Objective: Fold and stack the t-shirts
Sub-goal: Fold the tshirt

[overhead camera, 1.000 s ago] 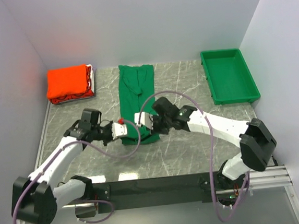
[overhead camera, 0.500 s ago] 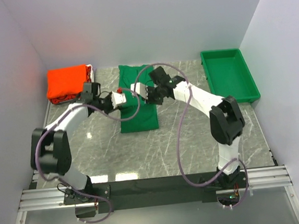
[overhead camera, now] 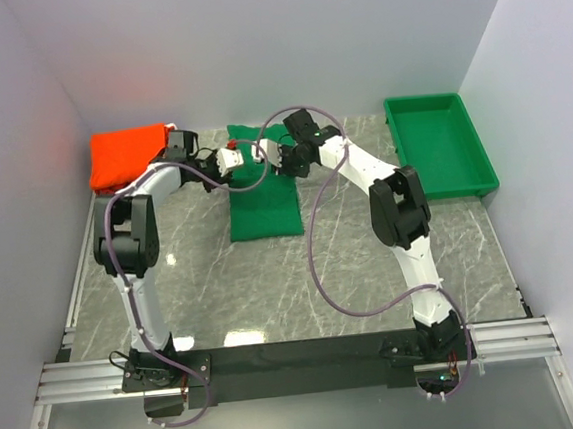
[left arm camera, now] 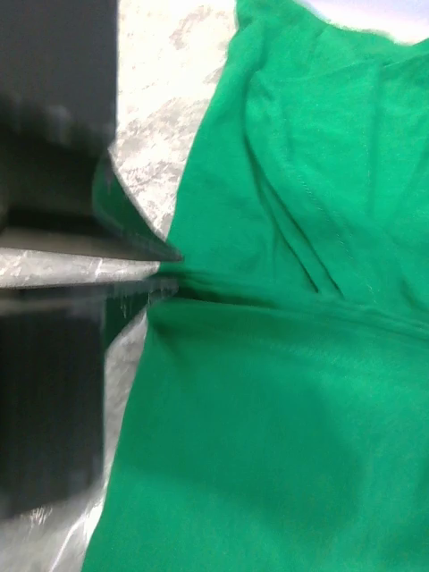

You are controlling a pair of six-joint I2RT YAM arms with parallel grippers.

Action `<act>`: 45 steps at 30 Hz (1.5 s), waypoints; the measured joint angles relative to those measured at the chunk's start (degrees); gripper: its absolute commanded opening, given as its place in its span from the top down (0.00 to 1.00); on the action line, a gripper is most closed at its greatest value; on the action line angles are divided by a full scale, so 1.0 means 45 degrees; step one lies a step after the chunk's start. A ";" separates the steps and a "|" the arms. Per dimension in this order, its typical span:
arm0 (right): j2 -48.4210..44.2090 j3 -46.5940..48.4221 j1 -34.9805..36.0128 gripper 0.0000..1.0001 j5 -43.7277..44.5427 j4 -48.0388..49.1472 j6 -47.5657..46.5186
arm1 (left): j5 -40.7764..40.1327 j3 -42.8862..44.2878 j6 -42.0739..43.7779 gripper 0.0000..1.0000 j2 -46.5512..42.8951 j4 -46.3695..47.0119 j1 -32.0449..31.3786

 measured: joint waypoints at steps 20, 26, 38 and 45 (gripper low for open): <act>-0.4998 -0.6018 0.0389 0.42 0.0296 0.1933 0.1880 | 0.0223 -0.5843 -0.1316 0.57 -0.5416 0.0801 0.0427; -0.6543 -0.9389 0.1904 0.45 0.0068 0.2681 0.2103 | 0.0355 -0.8772 -0.0714 0.56 -0.7169 0.1195 -0.0311; -0.5610 -1.0467 0.2516 0.46 0.0845 0.4036 0.2093 | -0.0262 -1.0103 0.0243 0.57 -0.6824 0.2642 -0.1277; -0.4847 -1.0006 0.2516 0.51 0.1297 0.4080 0.1802 | -0.0593 -0.9471 0.0699 0.59 -0.5401 0.2837 -0.1282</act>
